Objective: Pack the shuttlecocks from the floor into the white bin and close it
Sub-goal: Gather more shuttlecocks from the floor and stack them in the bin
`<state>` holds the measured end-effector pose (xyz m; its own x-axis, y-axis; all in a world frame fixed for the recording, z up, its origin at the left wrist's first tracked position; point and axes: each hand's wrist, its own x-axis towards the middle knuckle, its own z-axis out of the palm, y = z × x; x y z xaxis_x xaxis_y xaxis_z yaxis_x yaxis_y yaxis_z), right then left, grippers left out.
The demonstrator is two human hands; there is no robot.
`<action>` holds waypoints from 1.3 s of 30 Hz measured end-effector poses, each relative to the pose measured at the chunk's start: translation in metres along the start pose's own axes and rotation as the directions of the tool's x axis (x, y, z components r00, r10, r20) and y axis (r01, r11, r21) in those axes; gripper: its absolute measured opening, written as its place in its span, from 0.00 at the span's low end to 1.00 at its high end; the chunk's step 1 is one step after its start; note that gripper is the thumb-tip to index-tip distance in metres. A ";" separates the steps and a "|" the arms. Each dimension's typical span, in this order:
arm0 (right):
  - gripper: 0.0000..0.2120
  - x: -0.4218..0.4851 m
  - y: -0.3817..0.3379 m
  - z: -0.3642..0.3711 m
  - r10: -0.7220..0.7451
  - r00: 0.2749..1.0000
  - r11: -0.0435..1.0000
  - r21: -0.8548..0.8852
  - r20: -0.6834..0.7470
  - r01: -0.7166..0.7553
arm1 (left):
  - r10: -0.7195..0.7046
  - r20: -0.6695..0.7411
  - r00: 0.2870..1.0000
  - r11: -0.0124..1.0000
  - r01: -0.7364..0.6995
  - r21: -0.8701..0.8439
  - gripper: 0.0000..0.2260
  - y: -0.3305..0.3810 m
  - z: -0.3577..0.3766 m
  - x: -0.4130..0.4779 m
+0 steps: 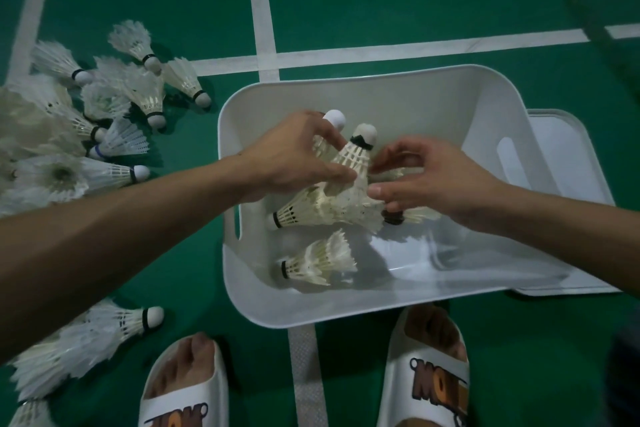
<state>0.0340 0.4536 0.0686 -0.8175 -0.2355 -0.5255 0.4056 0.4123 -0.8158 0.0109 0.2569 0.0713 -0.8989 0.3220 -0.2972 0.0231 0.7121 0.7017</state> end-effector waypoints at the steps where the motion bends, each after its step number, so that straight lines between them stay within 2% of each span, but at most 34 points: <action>1: 0.23 0.000 0.001 0.001 -0.009 1.000 0.999 0.054 -0.007 0.009 | -0.004 0.002 1.000 0.999 0.004 -0.050 0.14 0.003 0.003 -0.001; 4: 0.20 0.001 0.004 0.005 -0.015 0.998 0.987 0.161 -0.058 0.025 | -0.021 0.016 1.000 0.989 0.023 -0.148 0.13 0.006 0.011 -0.002; 9: 0.18 0.004 0.017 0.006 -0.031 0.994 0.980 0.195 -0.101 0.051 | -0.027 0.056 0.998 0.968 0.040 -0.249 0.06 0.006 0.016 -0.001; 13: 0.18 0.002 0.025 0.000 -0.055 0.989 0.997 0.042 -0.140 0.062 | -0.008 0.109 0.994 0.981 0.029 -0.194 0.10 0.005 0.017 -0.001; 15: 0.16 -0.002 0.025 -0.009 -0.133 0.981 0.980 -0.166 -0.141 0.109 | -0.036 0.089 0.995 0.984 0.051 -0.169 0.15 0.003 0.017 0.000; 16: 0.15 -0.003 0.025 -0.013 -0.191 0.975 0.934 -0.327 -0.109 0.146 | -0.059 0.069 0.996 0.986 0.069 -0.149 0.19 0.001 0.016 0.000; 18: 0.14 -0.007 0.023 -0.017 -0.265 0.964 0.743 -0.631 0.031 0.225 | -0.091 0.043 0.995 0.989 0.095 -0.110 0.24 -0.003 0.015 0.001; 19: 0.16 -0.009 0.024 -0.017 -0.259 0.959 0.643 -0.720 0.115 0.260 | -0.094 0.034 0.995 0.991 0.096 -0.092 0.25 -0.005 0.014 0.002; 22: 0.20 -0.011 0.030 -0.007 -0.166 0.952 0.438 -0.845 0.258 0.305 | -0.093 0.015 0.996 0.995 0.093 -0.042 0.24 -0.009 0.015 0.002; 26: 0.16 -0.010 0.037 0.009 -0.085 0.959 0.327 -0.902 0.270 0.283 | -0.082 0.017 0.996 0.996 0.082 -0.015 0.21 -0.010 0.014 0.001; 32: 0.20 0.001 0.039 0.025 -0.097 0.970 0.344 -0.907 0.222 0.242 | -0.079 0.011 0.997 0.997 0.079 -0.026 0.20 -0.010 0.012 0.001; 36: 0.28 0.005 0.045 0.030 -0.026 0.974 0.351 -0.910 0.224 0.219 | -0.092 0.023 0.995 0.995 0.093 -0.034 0.20 -0.011 0.010 0.002; 39: 0.32 0.004 0.046 0.027 0.014 0.962 0.398 -0.885 0.271 0.244 | -0.092 0.031 0.995 0.995 0.093 -0.028 0.20 -0.013 0.009 0.001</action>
<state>0.0602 0.4473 0.0224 -0.6702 -0.4598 -0.5826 -0.3994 0.8851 -0.2389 0.0137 0.2536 0.0561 -0.8831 0.2745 -0.3804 -0.0726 0.7211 0.6890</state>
